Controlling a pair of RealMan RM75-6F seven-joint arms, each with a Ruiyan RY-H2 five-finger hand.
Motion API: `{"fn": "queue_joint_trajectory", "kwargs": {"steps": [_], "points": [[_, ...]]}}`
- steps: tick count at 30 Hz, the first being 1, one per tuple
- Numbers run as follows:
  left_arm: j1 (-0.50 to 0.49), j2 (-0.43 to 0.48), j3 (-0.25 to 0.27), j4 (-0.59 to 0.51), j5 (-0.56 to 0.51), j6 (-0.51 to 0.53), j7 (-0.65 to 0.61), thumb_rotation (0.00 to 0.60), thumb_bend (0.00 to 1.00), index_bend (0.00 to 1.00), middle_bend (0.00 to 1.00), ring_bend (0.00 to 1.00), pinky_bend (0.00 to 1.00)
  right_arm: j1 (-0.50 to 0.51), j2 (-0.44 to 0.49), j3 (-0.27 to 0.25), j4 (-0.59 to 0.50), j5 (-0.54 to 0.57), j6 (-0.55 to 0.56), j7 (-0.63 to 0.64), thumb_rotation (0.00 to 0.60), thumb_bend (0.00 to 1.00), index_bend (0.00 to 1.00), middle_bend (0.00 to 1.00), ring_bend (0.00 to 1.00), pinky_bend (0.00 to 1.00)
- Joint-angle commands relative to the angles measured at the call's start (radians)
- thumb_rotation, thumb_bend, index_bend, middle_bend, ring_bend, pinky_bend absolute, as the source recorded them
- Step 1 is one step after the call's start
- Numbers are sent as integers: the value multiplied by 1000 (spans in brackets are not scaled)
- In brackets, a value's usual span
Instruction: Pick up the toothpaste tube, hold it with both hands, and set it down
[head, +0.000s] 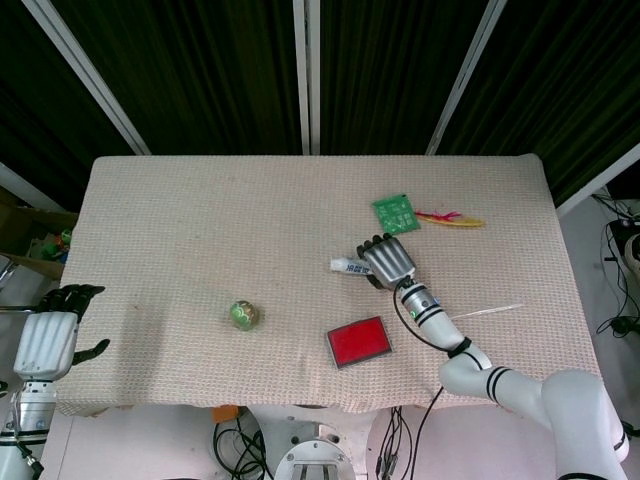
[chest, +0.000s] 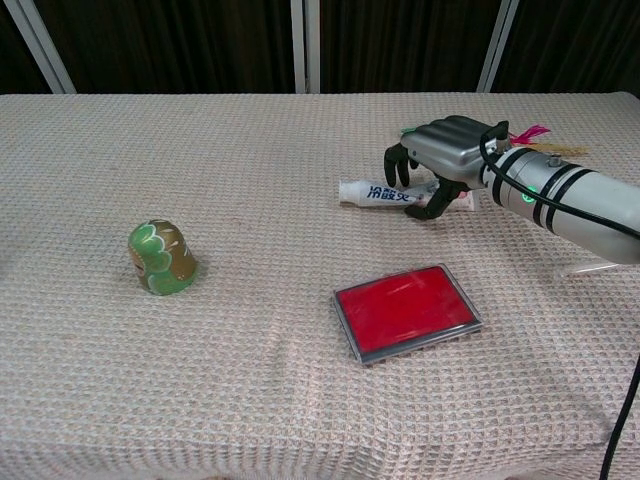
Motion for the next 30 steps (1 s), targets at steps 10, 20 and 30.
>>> {"fn": "queue_joint_trajectory", "kwargs": {"steps": [10, 20, 30], "points": [[-1, -1, -3, -2, -2, -6, 3, 600, 110, 243, 242, 192, 209, 26, -5, -1, 35, 5, -18, 22, 600, 459, 486, 461, 354, 456], [-7, 2, -7, -7, -11, -20, 9, 600, 110, 243, 242, 193, 209, 56, -44, -15, 109, -24, -25, 79, 600, 647, 628, 547, 467, 583], [-51, 23, -29, -43, 12, -53, 5, 600, 109, 243, 242, 192, 209, 1, -82, -56, 201, -153, 205, 405, 600, 684, 775, 629, 543, 645]]}}
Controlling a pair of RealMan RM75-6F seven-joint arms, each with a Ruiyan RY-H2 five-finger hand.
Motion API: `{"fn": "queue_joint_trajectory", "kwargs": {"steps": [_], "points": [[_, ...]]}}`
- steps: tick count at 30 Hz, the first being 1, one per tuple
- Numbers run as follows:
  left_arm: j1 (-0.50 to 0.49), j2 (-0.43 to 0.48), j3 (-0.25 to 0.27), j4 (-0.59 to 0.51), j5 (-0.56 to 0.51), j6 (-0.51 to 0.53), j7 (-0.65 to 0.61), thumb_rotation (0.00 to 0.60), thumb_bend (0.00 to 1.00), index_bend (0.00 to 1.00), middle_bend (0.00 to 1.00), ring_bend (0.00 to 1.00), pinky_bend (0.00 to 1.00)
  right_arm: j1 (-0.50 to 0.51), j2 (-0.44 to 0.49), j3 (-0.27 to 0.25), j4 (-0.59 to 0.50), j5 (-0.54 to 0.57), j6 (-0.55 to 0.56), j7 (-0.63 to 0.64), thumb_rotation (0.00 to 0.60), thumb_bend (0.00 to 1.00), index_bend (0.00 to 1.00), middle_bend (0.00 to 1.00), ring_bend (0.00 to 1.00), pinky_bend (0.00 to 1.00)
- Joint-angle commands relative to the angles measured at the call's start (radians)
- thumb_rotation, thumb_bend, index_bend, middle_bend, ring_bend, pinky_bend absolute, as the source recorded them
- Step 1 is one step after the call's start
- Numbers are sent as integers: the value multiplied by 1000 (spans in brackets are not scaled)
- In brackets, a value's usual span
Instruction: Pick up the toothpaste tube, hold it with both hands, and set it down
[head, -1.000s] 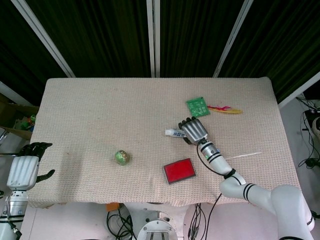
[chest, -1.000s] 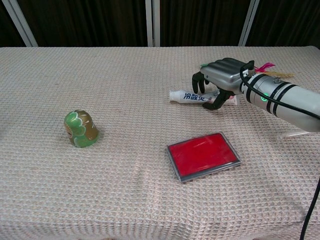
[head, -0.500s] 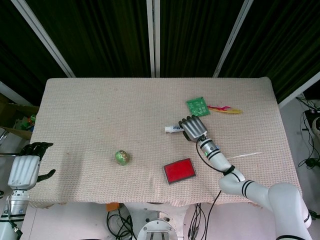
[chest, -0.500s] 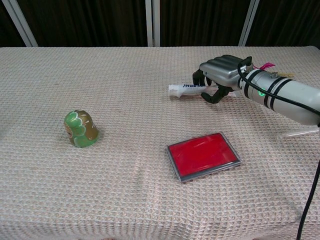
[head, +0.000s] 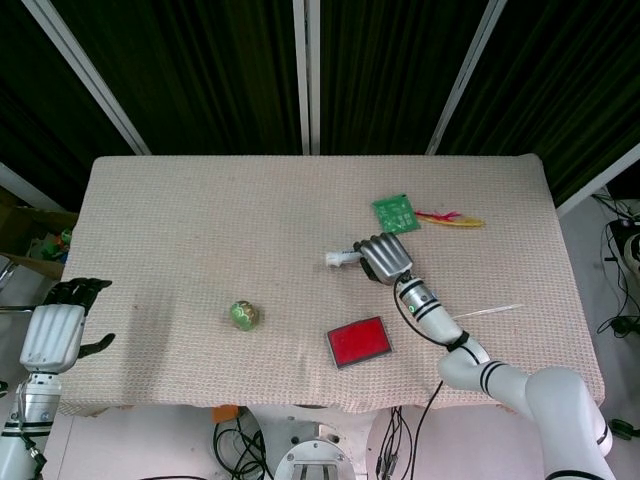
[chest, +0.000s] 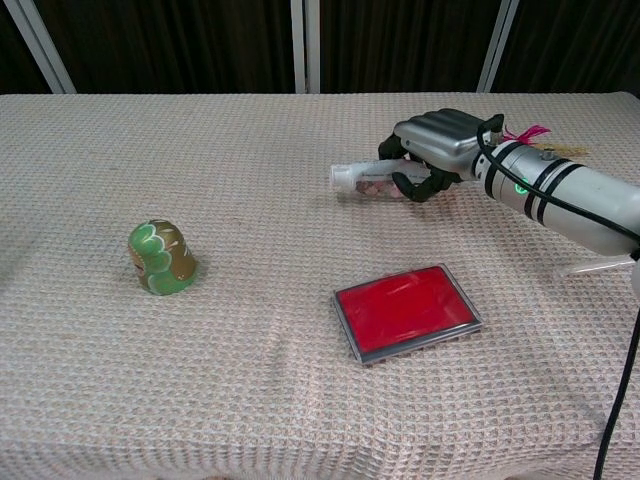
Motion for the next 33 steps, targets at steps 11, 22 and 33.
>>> {"fn": "queue_joint_trajectory", "kwargs": {"steps": [11, 22, 33], "points": [[-245, -2, -134, -84, 61, -189, -98, 600, 112, 267, 242, 193, 212, -51, -206, -12, 321, -162, 465, 642, 600, 673, 802, 645, 556, 654], [-472, -127, -207, 24, 103, -324, -51, 600, 153, 287, 243, 192, 212, -10, -321, 5, 458, -153, 514, 799, 600, 668, 823, 662, 574, 675], [-540, -217, -205, 12, 60, -343, -18, 600, 164, 317, 243, 193, 210, 39, -357, 42, 482, -109, 473, 743, 600, 681, 824, 663, 573, 675]]}}
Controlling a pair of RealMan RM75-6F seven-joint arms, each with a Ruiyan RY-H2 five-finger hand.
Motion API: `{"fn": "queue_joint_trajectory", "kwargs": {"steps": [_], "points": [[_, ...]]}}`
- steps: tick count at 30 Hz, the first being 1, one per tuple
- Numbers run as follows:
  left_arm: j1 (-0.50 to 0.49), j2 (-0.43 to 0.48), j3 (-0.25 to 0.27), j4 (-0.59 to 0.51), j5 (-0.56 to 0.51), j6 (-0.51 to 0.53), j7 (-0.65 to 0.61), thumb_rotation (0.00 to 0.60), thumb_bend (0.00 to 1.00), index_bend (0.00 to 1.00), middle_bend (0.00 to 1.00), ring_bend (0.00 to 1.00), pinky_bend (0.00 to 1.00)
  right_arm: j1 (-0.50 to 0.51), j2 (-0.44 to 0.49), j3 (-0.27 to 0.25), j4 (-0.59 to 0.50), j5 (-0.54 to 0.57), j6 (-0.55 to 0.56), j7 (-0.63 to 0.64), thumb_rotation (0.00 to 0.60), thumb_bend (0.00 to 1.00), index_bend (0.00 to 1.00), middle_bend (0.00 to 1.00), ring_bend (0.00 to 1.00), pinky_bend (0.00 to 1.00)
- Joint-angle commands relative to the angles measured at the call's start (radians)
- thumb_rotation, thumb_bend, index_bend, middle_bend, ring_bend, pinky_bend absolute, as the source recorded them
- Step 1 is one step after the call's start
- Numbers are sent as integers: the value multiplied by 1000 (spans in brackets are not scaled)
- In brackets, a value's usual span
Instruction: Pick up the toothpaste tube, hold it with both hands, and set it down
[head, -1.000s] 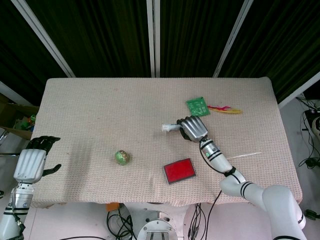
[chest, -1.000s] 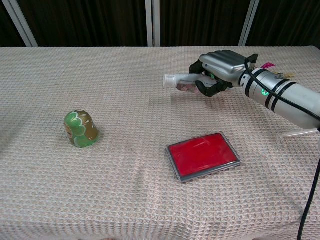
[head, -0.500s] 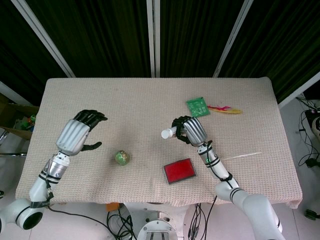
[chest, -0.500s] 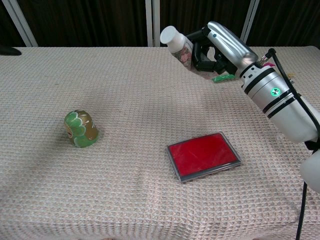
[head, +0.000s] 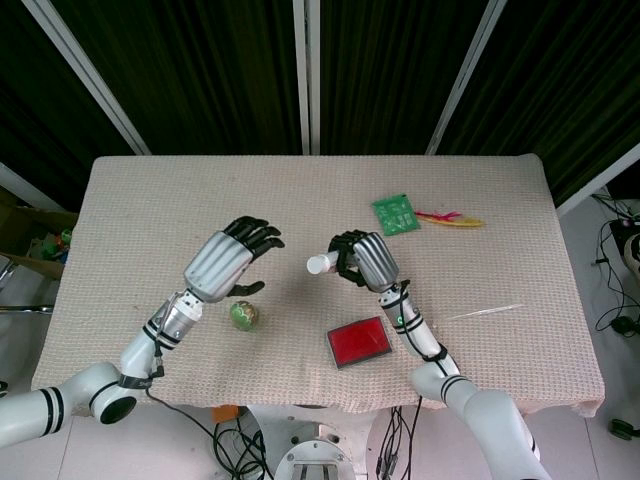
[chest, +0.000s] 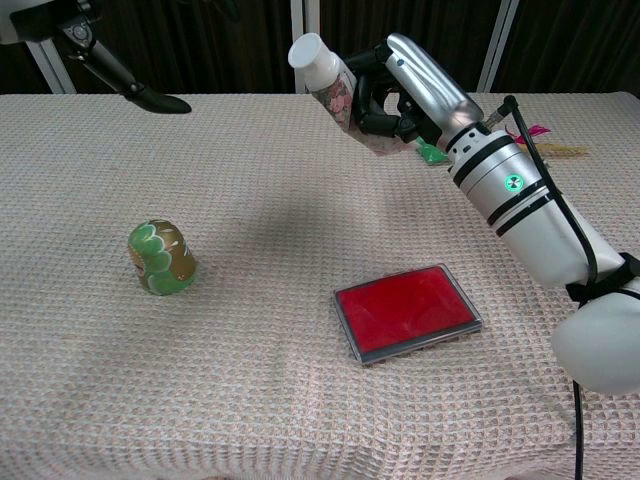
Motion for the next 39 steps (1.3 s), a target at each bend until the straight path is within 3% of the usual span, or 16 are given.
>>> {"fn": "queue_joint_trajectory", "kwargs": {"steps": [1, 7, 16, 39], "points": [[-16, -29, -11, 4, -22, 8, 20, 600, 175, 322, 243, 193, 211, 20, -13, 15, 1, 17, -22, -34, 600, 682, 824, 663, 573, 675], [-36, -86, -32, 21, -71, 31, 29, 600, 240, 335, 242, 192, 214, 47, -20, 23, -14, 29, -55, -62, 600, 683, 824, 665, 575, 676], [-48, -154, -19, 65, -83, 74, 60, 600, 264, 359, 249, 192, 224, 85, -33, 46, -37, 52, -92, -75, 600, 684, 824, 666, 575, 677], [-54, -171, 12, 76, -85, 109, 59, 574, 332, 404, 255, 193, 224, 112, -45, 52, -42, 64, -118, -88, 600, 685, 825, 670, 582, 676]]}}
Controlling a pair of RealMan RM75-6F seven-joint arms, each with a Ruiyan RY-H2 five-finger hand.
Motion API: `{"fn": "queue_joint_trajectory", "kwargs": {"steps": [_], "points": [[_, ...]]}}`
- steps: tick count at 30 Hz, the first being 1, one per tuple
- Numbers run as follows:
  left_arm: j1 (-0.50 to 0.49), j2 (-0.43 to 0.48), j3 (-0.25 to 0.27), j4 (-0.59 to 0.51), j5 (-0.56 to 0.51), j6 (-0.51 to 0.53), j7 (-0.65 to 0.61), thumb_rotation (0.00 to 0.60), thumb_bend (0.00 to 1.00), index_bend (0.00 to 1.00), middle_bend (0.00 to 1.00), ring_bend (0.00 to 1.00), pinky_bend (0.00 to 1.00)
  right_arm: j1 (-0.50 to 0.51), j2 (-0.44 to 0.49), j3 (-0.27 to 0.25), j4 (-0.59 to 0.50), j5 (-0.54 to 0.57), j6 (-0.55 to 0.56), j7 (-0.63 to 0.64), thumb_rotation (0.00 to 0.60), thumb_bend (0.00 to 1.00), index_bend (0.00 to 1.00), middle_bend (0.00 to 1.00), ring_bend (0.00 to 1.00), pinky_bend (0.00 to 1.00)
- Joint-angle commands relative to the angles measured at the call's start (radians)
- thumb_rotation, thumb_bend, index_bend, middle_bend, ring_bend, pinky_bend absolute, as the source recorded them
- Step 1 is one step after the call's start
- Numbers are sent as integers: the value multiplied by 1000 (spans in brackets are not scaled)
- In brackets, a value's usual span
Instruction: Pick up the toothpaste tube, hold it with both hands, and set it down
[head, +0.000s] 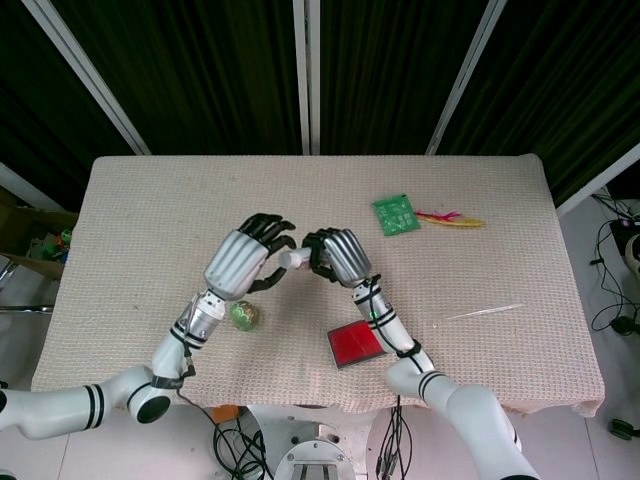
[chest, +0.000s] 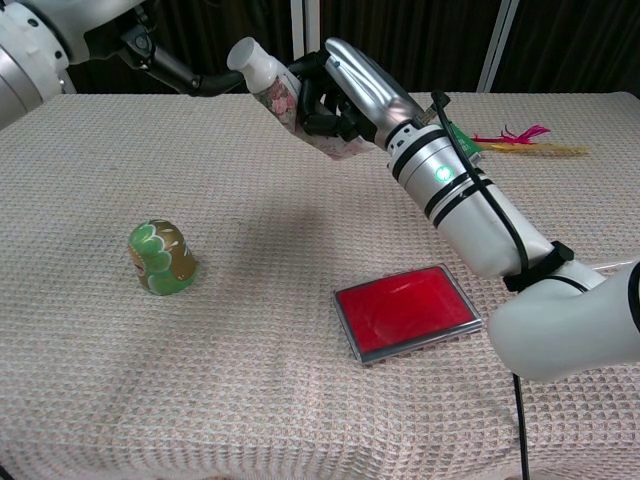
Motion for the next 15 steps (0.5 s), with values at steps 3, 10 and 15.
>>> {"fn": "queue_joint_trajectory", "kwargs": {"steps": [3, 10, 15], "points": [[-2, -1, 3, -2, -1, 2, 2, 556, 338, 407, 255, 193, 224, 3, -1, -2, -1, -1, -3, 1, 600, 685, 825, 671, 582, 676], [-3, -5, 5, 7, -1, 11, -4, 551, 351, 423, 257, 193, 225, 6, -5, 1, -4, 3, -7, 5, 600, 688, 830, 673, 584, 678], [-4, -11, 10, 28, 11, 22, 2, 548, 356, 423, 260, 193, 225, 8, -9, 3, -8, 5, -8, 11, 600, 688, 836, 676, 587, 682]]}}
